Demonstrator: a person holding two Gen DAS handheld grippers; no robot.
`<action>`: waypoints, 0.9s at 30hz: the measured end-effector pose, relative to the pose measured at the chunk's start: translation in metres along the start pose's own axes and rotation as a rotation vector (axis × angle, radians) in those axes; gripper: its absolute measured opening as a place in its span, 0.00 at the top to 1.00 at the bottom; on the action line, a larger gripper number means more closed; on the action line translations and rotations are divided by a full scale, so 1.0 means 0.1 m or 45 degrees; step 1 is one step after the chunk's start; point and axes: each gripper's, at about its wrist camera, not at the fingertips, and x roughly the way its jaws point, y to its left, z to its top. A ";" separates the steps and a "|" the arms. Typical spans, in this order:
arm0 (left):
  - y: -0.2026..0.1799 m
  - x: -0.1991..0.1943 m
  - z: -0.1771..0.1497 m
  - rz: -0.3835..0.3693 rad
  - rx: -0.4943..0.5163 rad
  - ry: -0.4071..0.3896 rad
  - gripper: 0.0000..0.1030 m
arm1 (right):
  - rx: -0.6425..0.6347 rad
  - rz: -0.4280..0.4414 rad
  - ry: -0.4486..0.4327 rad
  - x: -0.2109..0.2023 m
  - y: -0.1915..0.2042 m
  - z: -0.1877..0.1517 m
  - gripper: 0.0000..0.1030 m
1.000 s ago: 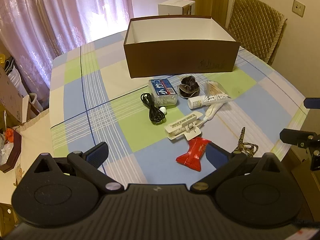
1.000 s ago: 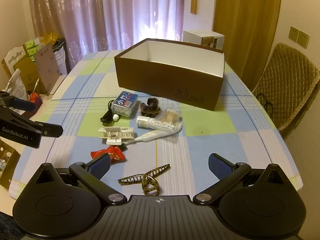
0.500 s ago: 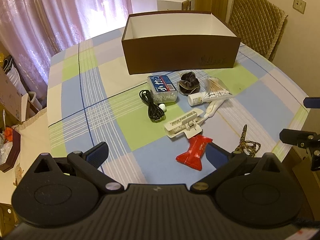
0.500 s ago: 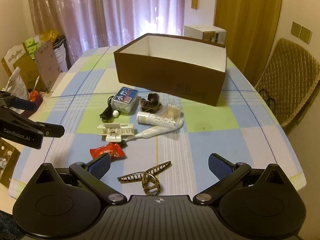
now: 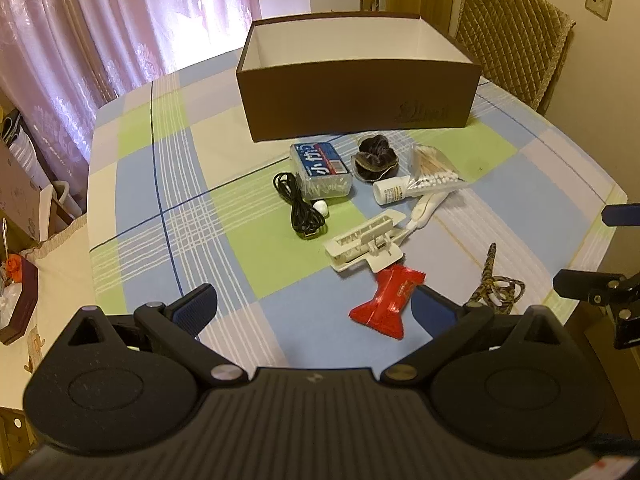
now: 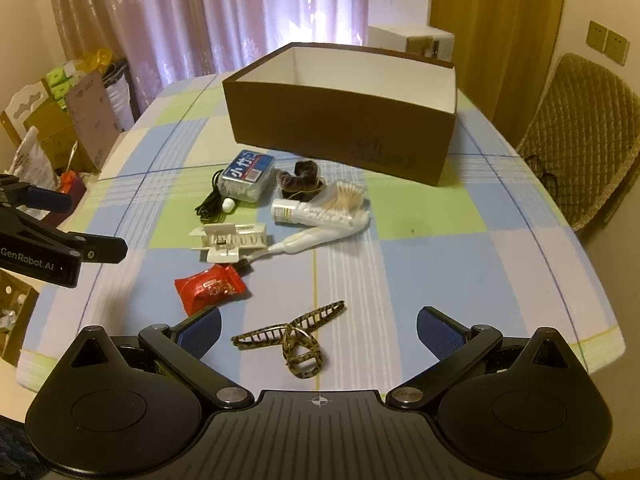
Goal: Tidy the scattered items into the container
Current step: 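Grasp the tortoiseshell hair clip with the right tool while the left tool grasps the red candy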
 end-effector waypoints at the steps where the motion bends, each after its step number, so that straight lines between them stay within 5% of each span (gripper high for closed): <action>1: 0.01 0.02 -0.01 0.002 0.001 0.000 0.01 | -0.007 0.003 0.001 0.02 0.00 -0.01 0.02; 10: 0.07 0.22 -0.13 -0.004 0.003 0.032 0.01 | -0.092 0.060 0.005 0.34 0.06 -0.16 0.02; 13: 0.06 0.28 -0.17 -0.010 0.012 0.044 0.01 | -0.135 0.093 0.027 0.47 0.10 -0.23 0.21; 27: 0.01 0.52 -0.24 -0.070 0.056 0.062 0.01 | -0.225 0.109 0.089 0.88 0.00 -0.35 0.67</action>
